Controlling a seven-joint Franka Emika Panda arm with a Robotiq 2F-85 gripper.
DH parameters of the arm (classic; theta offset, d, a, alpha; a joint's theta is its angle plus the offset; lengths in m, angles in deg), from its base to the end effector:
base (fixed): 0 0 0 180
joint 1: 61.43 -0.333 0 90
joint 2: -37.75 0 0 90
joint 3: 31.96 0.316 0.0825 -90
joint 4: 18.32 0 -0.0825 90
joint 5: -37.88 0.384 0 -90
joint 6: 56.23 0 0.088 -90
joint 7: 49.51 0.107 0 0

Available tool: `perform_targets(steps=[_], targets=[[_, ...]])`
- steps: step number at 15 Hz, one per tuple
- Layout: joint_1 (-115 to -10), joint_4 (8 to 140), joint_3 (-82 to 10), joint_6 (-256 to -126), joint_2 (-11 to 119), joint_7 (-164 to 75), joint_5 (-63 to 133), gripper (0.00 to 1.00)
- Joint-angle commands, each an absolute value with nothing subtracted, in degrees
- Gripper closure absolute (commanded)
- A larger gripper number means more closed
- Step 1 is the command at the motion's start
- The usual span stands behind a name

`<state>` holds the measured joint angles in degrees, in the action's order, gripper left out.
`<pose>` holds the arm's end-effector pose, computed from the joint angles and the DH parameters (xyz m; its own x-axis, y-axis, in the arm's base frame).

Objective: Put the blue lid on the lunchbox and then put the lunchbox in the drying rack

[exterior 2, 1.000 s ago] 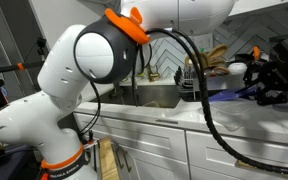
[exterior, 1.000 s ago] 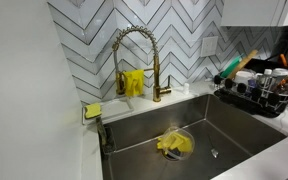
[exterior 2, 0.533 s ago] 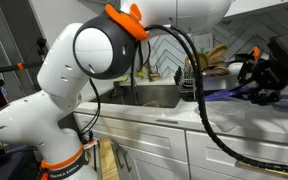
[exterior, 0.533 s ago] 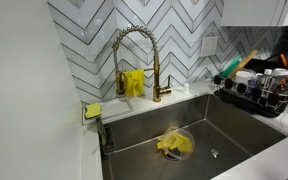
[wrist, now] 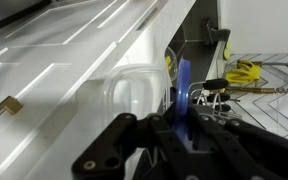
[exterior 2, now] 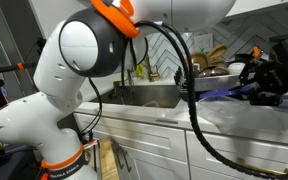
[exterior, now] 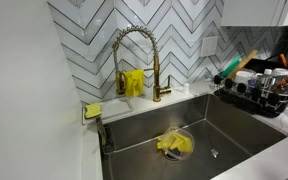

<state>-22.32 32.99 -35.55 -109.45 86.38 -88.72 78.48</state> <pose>0.5650 -0.3759 0.3867 0.9815 0.1717 -0.0849 0.0186 -0.5268 -0.8498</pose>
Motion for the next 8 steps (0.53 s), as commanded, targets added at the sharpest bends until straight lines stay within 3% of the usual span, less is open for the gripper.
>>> perform_targets(steps=[1, 8], targets=[[-20.87, 37.71, -35.39, -108.87, 85.22, -88.25, 80.9, 0.98], [-21.15, 40.97, -35.92, -110.96, 85.7, -88.71, 80.65, 0.98]])
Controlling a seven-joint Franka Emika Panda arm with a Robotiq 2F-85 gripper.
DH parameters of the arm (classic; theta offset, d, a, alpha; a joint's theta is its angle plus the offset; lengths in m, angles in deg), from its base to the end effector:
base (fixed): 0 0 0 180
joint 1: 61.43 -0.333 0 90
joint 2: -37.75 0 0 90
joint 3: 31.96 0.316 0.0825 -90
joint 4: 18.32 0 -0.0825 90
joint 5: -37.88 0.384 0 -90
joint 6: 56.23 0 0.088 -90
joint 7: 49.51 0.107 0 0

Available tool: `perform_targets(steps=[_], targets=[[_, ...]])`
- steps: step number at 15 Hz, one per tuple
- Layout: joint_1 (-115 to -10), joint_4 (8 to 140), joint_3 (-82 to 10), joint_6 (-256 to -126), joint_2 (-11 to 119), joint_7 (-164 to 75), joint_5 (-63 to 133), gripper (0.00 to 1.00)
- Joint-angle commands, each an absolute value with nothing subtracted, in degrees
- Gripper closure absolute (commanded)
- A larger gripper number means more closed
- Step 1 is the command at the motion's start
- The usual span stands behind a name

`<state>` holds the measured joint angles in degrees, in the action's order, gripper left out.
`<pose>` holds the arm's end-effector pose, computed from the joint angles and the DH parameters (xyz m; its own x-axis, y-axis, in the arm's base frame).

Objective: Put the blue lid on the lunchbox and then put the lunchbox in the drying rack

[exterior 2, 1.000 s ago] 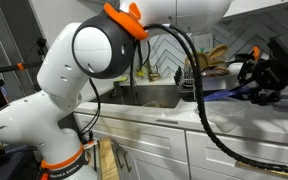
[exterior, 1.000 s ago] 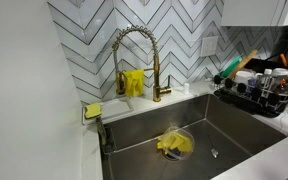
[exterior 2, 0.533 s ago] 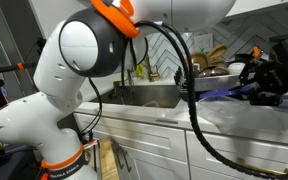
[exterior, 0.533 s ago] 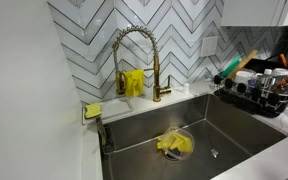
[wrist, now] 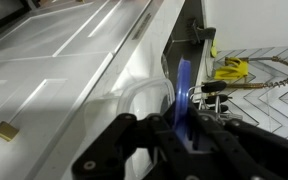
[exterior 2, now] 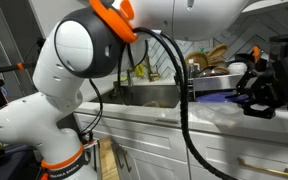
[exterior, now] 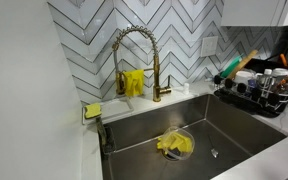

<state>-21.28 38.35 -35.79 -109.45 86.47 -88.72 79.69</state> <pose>0.5505 -0.3807 0.3520 0.9800 0.1504 -0.1301 -0.0471 -0.4601 -0.8866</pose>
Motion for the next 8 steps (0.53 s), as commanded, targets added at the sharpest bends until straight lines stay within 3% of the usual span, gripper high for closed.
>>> perform_targets(steps=[1, 8], targets=[[-21.04, 41.29, -35.85, -111.32, 85.69, -88.63, 81.08, 0.98], [-20.67, 41.81, -35.62, -112.61, 86.31, -89.44, 82.99, 0.98]])
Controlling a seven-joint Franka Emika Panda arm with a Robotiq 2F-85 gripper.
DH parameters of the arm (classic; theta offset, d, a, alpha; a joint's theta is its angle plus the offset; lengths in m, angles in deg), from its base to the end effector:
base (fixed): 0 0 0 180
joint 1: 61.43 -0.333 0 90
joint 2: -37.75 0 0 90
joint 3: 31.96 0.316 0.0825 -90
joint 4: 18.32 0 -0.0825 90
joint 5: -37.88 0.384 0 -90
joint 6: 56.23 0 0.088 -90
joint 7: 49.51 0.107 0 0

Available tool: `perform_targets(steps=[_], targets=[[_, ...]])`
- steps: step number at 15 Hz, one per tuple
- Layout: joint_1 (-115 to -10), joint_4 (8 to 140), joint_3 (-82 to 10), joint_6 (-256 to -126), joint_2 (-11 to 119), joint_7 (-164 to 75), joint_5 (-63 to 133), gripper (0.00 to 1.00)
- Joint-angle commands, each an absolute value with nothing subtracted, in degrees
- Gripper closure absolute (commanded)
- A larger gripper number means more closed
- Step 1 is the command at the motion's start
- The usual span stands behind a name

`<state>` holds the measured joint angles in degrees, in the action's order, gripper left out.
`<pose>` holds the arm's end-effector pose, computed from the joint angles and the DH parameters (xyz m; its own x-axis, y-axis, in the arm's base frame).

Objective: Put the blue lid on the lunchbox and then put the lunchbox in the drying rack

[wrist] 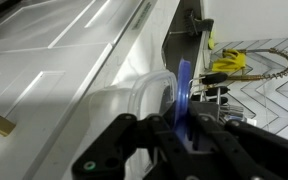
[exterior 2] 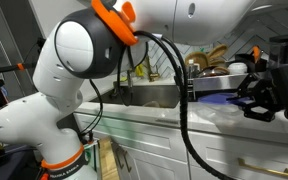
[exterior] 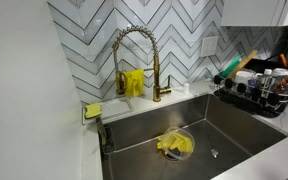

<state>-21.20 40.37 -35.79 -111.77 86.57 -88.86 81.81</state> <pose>0.5534 -0.3806 0.3396 0.9871 0.1165 -0.1103 -0.0488 -0.4364 -0.8984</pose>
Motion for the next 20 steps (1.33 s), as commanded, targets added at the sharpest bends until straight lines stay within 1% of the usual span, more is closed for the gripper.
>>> perform_targets(steps=[1, 9, 16, 20], targets=[[-20.78, 41.81, -35.75, -112.65, 86.38, -89.37, 82.84, 0.98], [-21.26, 42.14, -36.93, -116.4, 86.3, -88.83, 82.0, 0.98], [-20.44, 42.3, -36.41, -115.6, 86.23, -87.91, 83.85, 0.98], [-20.01, 44.48, -36.52, -116.14, 84.41, -86.48, 86.77, 0.98]])
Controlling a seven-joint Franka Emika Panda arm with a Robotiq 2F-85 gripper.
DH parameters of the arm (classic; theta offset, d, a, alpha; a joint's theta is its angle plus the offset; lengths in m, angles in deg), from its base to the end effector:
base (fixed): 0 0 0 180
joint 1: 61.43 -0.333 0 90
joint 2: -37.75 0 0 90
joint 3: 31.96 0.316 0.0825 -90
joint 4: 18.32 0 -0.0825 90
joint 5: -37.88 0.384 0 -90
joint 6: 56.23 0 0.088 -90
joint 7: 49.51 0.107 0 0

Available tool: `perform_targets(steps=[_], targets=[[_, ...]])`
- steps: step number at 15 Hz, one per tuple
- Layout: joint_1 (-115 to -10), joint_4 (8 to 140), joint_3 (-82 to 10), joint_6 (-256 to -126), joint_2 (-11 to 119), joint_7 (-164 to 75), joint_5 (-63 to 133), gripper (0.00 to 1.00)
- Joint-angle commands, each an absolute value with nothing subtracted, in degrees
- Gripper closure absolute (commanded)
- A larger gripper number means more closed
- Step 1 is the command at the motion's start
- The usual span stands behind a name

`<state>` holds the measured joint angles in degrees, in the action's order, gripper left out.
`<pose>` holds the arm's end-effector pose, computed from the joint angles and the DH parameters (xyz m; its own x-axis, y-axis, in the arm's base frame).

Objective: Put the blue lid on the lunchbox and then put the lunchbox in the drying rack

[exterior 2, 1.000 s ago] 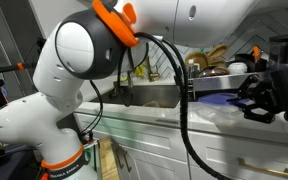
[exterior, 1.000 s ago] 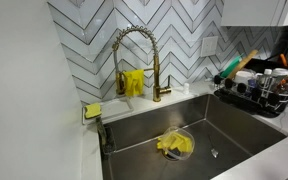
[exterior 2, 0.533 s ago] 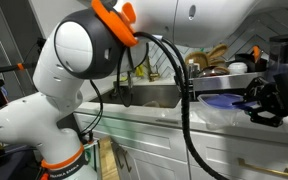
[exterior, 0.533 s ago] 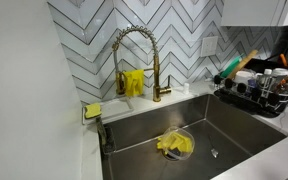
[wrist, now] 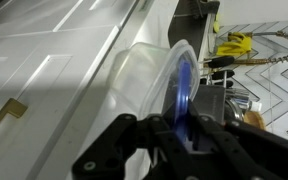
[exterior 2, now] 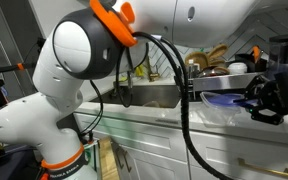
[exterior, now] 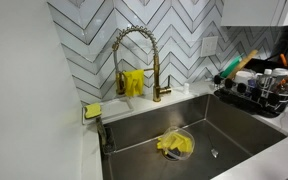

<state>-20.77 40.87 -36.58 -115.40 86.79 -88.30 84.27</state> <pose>0.5556 -0.3932 0.3349 0.9957 0.0412 -0.0829 -0.0561 -0.4446 -0.8940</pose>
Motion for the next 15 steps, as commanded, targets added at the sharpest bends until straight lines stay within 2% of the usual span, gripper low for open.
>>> perform_targets(steps=[1, 7, 15], targets=[[-20.09, 45.36, -36.66, -116.22, 83.65, -86.58, 86.94, 0.98], [-21.16, 51.07, -37.37, -117.98, 79.82, -85.38, 86.82, 0.98], [-21.15, 65.22, -37.54, -124.15, 72.28, -85.17, 90.21, 0.98]])
